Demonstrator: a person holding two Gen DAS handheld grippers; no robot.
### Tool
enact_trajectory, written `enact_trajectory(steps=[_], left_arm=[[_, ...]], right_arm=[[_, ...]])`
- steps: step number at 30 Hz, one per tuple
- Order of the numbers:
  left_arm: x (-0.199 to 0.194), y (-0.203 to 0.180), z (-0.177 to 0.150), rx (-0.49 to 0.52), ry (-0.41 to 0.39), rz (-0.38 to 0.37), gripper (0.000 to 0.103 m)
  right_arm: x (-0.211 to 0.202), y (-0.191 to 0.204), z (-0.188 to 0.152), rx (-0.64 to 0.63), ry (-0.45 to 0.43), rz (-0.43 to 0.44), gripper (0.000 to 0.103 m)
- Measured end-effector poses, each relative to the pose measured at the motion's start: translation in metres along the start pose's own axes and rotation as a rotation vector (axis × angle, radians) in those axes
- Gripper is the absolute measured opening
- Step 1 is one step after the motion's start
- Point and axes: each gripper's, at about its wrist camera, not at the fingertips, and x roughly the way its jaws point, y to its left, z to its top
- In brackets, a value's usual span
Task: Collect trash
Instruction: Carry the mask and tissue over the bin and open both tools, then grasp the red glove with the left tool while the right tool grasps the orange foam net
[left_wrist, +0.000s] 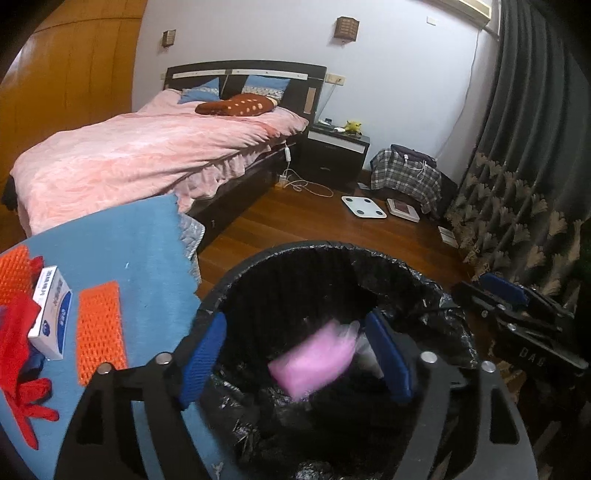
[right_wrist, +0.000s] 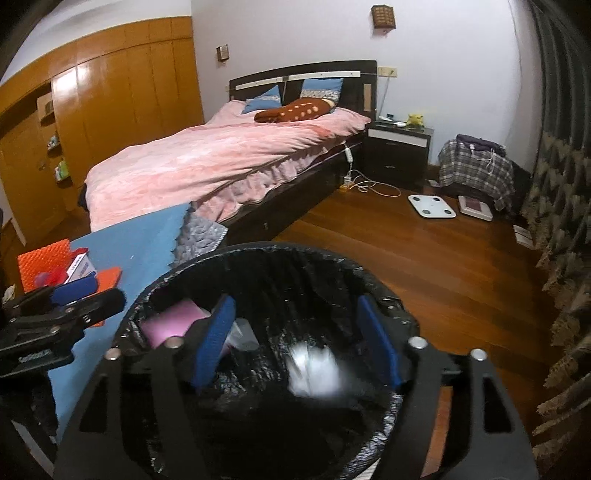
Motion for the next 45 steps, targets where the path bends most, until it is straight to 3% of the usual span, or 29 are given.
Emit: enact_trajectory(steps=[3,7,21,30,39,45], left_arm=[[-0.008,0.010,-0.003,-0.016,-0.009,0.023,0.085],[-0.024,0.031,-0.008,-0.037,-0.034,0.086,0.092],[-0.105,0.133,-0.048,-0.120,-0.143,0.406,0.094],[-0.132,0.201,-0.074,-0.206,-0.138,0.568,0.094],[-0.132,0.235,-0.091,-0.257,-0.119,0.610,0.094],[-0.130,0.245,-0.099,-0.278,-0.105,0.606,0.094]], right_arm=[[-0.003,0.003,0.000,0.003,-0.017,-0.004,0.091],[-0.005,0.019,0.003,-0.018,-0.030,0.023,0.096],[0.012,0.139,0.018,-0.121,-0.036,0.230,0.097],[0.029,0.222,0.019,-0.214,-0.031,0.341,0.097],[0.064,0.277,0.008,-0.253,0.022,0.382,0.097],[0.093,0.297,-0.006,-0.271,0.076,0.366,0.096]])
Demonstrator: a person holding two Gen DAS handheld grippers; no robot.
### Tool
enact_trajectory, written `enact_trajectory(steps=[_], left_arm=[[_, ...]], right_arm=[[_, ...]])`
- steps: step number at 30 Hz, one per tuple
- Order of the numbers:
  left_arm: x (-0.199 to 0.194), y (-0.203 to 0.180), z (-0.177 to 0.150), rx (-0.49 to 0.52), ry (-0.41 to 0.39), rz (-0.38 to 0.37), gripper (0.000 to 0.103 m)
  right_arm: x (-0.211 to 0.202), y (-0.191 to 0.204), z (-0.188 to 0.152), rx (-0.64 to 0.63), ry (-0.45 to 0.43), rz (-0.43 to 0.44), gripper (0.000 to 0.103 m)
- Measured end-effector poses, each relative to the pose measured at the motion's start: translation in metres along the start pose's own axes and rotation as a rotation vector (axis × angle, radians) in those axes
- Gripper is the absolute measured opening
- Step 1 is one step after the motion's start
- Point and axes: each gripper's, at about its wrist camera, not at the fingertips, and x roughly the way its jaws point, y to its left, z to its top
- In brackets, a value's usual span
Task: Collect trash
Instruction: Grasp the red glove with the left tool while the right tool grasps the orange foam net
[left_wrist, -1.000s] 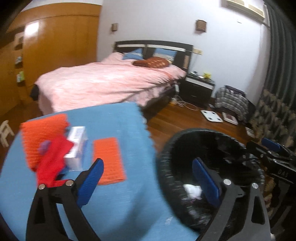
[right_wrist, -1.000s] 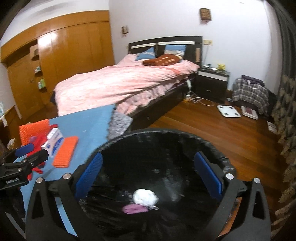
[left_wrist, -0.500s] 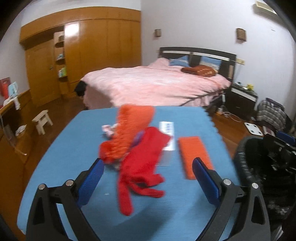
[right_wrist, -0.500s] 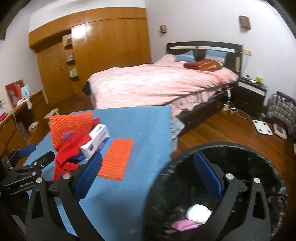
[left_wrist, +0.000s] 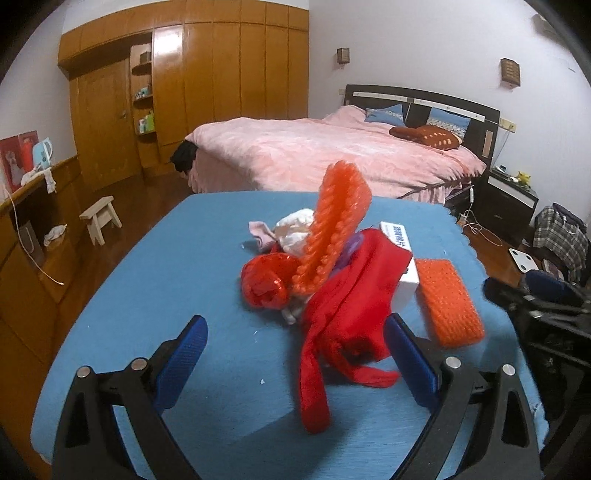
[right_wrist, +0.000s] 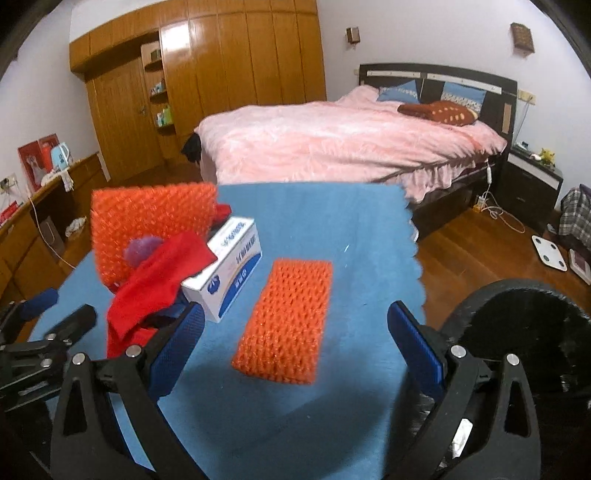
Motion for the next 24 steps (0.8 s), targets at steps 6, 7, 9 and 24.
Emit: enact_trajectory(steps=[6,7,9,24], left_arm=[[0.007,0.009,-0.005,-0.017,0.017,0.002,0.093],[0.007,0.010,-0.006,-0.019,0.018,0.002,0.093],[0.009,0.012,-0.008,-0.022,0.021,0.003,0.093],[0.014,0.003,-0.011,-0.015,0.039,-0.034,0.090]], right_arm=[[0.029,0.003,-0.008,0.005,0.057,-0.026,0.096],[0.032,0.004,-0.010,0.001,0.065,-0.029,0.096],[0.039,0.006,-0.011,-0.002,0.087,-0.027,0.094],[0.056,0.008,-0.015,-0.009,0.179,0.040,0.046]])
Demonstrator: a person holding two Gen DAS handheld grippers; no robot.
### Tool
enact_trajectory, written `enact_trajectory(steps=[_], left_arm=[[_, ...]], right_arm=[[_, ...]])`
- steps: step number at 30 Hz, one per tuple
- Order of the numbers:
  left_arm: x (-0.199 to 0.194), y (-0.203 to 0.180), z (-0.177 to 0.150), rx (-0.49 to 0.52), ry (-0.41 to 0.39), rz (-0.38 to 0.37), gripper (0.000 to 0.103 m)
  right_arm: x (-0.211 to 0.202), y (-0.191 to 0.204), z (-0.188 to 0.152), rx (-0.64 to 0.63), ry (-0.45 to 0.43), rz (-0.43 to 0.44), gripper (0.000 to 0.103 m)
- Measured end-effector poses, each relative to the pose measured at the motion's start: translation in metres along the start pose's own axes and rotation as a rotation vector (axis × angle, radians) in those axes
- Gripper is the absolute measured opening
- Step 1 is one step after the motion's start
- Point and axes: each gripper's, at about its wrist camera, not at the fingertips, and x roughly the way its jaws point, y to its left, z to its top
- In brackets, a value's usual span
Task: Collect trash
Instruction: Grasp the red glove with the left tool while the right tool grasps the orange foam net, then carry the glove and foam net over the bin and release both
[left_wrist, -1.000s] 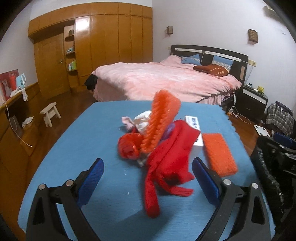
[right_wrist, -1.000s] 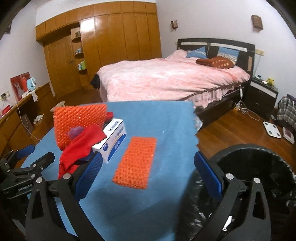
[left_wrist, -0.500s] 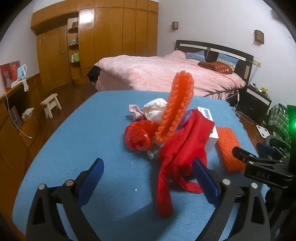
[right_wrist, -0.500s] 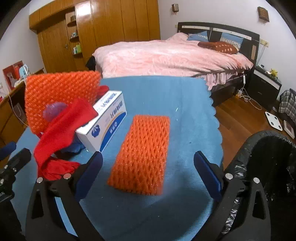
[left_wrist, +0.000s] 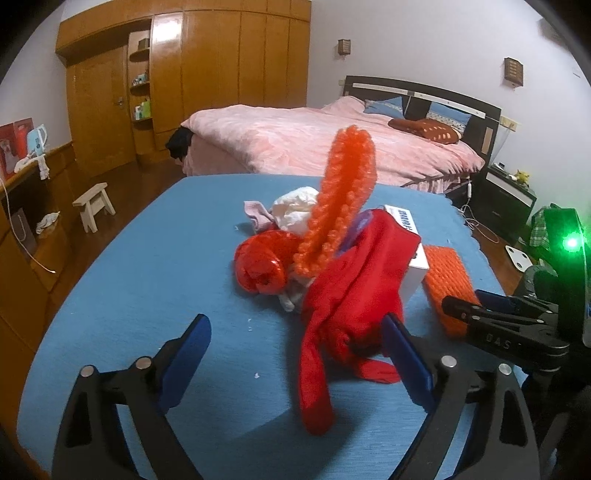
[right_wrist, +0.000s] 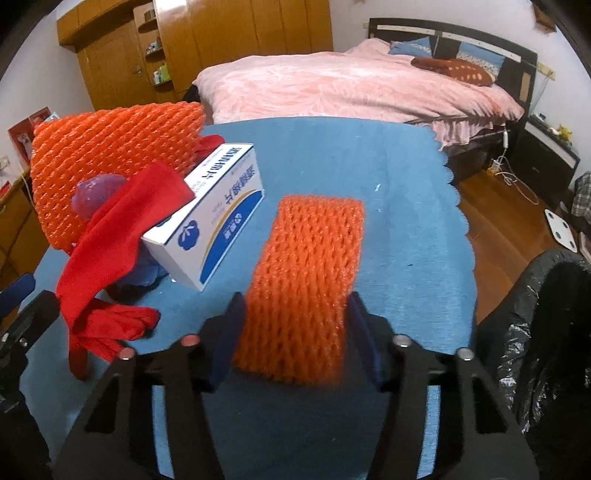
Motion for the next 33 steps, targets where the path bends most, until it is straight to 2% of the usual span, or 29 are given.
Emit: enact_trajectory(steps=[5,6,7,8,12,17,20,25,33], left_arm=[[0.002,-0.008,-0.001,0.009,0.008,-0.014,0.083],[0.003,-0.010,-0.001,0.011,0.010,-0.019,0.082],[0.004,-0.011,0.000,0.012,0.013,-0.021,0.079],[0.005,-0.012,0.000,0.012,0.015,-0.023,0.077],[0.010,-0.018,0.000,0.015,0.025,-0.032,0.064],[0.015,-0.029,-0.001,0.040,0.047,-0.068,0.032],[0.015,-0.034,-0.002,0.046,0.056,-0.085,0.023],[0.008,-0.042,-0.002,0.053,0.050,-0.116,0.017],[-0.011,-0.050,0.006,0.048,0.012,-0.157,0.014]], right_arm=[[-0.008,0.005,-0.004,-0.015,-0.015,0.018,0.031],[-0.010,0.006,-0.004,-0.023,-0.017,0.018,0.026],[-0.012,0.007,-0.004,-0.032,-0.019,0.019,0.016],[-0.013,0.008,-0.004,-0.034,-0.016,0.026,0.014],[-0.020,0.005,-0.006,-0.018,-0.020,0.040,0.014],[-0.031,0.000,-0.004,-0.006,-0.040,0.053,0.014],[-0.037,-0.001,-0.003,-0.004,-0.052,0.059,0.014],[-0.048,-0.003,-0.001,-0.002,-0.074,0.061,0.014],[-0.067,-0.010,0.004,0.019,-0.110,0.072,0.014]])
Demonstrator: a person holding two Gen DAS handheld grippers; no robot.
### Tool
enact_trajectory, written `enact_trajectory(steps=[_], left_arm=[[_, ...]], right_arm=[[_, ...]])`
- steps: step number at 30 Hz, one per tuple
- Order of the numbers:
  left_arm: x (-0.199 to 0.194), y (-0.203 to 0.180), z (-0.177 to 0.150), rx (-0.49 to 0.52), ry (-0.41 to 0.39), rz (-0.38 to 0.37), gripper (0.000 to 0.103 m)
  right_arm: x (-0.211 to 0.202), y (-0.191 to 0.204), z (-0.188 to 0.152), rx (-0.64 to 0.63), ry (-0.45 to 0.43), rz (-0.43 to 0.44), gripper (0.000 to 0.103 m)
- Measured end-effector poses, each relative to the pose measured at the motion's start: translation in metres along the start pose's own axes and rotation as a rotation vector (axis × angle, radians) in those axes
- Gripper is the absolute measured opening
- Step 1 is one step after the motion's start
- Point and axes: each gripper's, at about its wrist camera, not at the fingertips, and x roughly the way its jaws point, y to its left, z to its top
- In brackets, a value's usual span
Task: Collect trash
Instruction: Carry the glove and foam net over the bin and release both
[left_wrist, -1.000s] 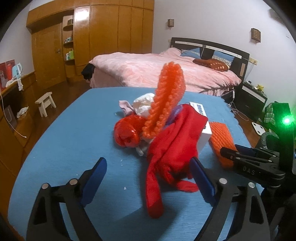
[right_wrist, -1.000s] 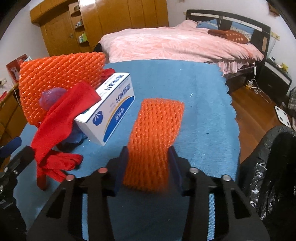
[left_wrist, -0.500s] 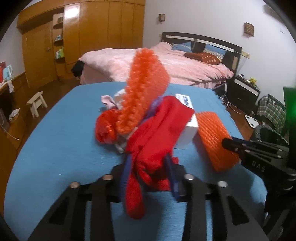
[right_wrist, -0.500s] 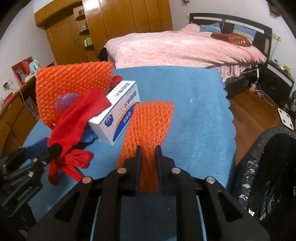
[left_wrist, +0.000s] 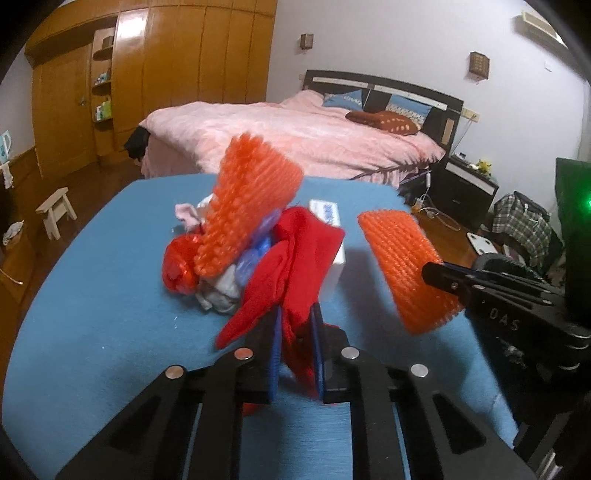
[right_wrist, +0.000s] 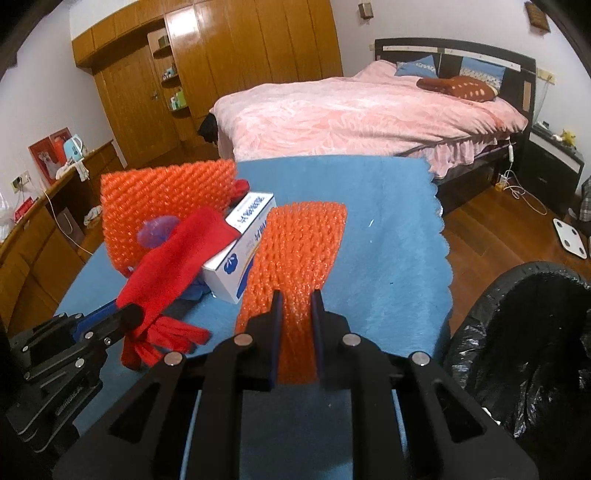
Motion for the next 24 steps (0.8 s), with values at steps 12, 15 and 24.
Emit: enact_trajectory(steps=[12,15,24], left_arm=[[-0.017,-0.014,0.015,0.005,-0.044,-0.029,0.014],[-0.019,-0.017,0.019,0.005,-0.051,-0.029,0.014],[-0.033,-0.031,0.025,0.028,-0.082,-0.060,0.014]], right_arm=[[-0.031,-0.008,0.008,0.018,-0.056,-0.004,0.014],[-0.039,-0.012,0.011,0.022,-0.067,-0.009,0.014],[-0.070,-0.025,0.010,0.036,-0.109,-0.030,0.014]])
